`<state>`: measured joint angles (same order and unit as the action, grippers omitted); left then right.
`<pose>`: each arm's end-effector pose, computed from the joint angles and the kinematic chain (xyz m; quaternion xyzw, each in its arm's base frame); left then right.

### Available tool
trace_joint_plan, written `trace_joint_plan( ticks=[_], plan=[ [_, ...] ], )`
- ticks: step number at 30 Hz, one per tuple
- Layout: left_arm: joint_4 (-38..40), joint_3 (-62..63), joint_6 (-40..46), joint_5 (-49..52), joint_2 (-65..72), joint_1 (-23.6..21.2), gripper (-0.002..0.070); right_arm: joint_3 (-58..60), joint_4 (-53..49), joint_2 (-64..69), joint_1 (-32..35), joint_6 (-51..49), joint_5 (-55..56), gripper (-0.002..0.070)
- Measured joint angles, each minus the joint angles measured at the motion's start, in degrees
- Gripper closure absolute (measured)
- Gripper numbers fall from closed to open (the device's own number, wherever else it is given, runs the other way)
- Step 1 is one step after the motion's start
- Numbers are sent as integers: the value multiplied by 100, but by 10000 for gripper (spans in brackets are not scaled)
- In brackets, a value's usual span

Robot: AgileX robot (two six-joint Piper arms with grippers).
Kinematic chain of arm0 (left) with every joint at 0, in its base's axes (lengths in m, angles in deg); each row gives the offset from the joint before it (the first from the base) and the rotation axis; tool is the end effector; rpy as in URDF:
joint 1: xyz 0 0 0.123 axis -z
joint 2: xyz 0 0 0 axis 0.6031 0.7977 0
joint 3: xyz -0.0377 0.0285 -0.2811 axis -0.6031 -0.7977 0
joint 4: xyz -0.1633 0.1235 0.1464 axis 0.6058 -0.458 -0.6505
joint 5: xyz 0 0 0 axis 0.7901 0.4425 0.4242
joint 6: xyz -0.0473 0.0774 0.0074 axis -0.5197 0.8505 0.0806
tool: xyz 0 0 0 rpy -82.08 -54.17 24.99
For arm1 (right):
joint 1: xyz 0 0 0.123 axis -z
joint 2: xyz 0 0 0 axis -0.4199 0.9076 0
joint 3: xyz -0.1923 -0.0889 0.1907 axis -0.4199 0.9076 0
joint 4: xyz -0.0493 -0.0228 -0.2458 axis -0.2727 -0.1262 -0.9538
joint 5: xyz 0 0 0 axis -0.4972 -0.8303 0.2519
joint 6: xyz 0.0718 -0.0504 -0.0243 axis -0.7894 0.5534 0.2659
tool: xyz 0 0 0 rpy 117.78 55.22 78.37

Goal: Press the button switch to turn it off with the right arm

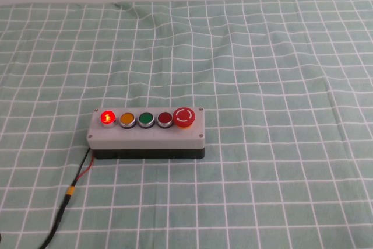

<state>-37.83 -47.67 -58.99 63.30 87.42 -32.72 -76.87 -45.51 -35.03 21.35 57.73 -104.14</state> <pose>0.0519 -0.0016 0.1701 0.0610 0.8073 0.0154 0.5868 0.0523 0.0096 0.1744 -0.0468 0.7948 0.0447 0.6035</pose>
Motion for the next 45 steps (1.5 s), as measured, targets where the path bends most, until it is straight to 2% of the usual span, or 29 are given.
trace_joint_plan(
  ticks=[35, 39, 45],
  plan=[
    [-4, 0, 0, 0, 0, 0, 678, 0, 0, 0, 0, 0, 191, 692],
    [-4, 0, 0, 0, 0, 0, 678, 0, 0, 0, 0, 0, 612, 692],
    [-4, 0, 0, 0, 0, 0, 678, 0, 0, 0, 0, 0, 2035, 692]
  ],
)
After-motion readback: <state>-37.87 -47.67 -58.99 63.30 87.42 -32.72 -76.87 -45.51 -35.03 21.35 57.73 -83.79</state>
